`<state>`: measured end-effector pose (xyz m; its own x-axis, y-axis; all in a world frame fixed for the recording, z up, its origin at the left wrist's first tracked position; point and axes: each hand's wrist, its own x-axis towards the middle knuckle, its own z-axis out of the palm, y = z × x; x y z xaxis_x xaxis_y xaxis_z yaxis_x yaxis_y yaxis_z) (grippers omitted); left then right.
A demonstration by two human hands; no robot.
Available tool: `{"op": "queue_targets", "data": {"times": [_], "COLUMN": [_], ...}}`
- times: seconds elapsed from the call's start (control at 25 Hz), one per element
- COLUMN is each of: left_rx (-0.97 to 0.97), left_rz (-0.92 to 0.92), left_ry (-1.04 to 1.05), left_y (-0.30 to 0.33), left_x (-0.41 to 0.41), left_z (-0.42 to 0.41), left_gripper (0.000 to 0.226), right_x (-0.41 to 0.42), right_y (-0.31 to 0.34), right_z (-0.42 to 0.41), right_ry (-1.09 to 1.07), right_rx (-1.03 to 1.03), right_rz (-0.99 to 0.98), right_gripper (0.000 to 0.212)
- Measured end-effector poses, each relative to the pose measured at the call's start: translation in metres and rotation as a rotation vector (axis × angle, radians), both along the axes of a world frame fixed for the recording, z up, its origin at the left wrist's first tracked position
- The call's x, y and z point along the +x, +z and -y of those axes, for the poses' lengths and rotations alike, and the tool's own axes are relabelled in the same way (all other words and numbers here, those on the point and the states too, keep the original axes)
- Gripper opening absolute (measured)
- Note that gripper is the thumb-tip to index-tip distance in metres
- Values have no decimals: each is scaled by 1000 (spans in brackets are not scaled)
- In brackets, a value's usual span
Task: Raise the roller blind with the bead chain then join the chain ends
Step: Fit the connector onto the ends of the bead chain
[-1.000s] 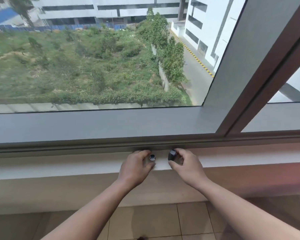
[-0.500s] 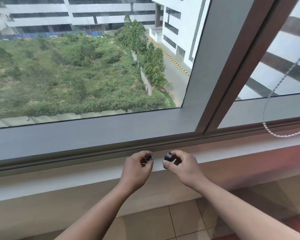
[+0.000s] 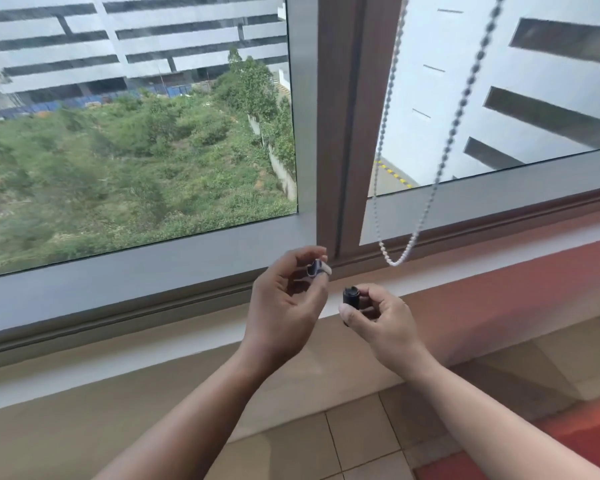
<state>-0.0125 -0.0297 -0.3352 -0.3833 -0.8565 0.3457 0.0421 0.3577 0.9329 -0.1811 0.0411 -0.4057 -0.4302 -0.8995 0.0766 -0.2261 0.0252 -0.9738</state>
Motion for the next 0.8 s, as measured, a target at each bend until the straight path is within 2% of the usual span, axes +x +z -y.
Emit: {"op": "queue_targets", "data": {"times": [0.12,0.2,0.52,0.8], "left_rx": [-125,-115,-190,-210], "left_rz": [-54,-60,234,258], "left_ry": [-67,-101,-191,-150], "left_y": [26,39,61,62], "left_x": [-32,-45,-62,-64], "left_z": [-13,-17,-41,-53], "left_gripper": [26,24,15,22], "right_x": [-21,-31,-48,-54], "right_y": [15,24,52,56], "right_z": [-18,-25,-48,-58], "right_ry": [-22,1,76,30], "right_rx": [-87,-143,-311,-390], "right_rz": [56,85,-77,-130], "right_gripper": [16,20,25,29]}}
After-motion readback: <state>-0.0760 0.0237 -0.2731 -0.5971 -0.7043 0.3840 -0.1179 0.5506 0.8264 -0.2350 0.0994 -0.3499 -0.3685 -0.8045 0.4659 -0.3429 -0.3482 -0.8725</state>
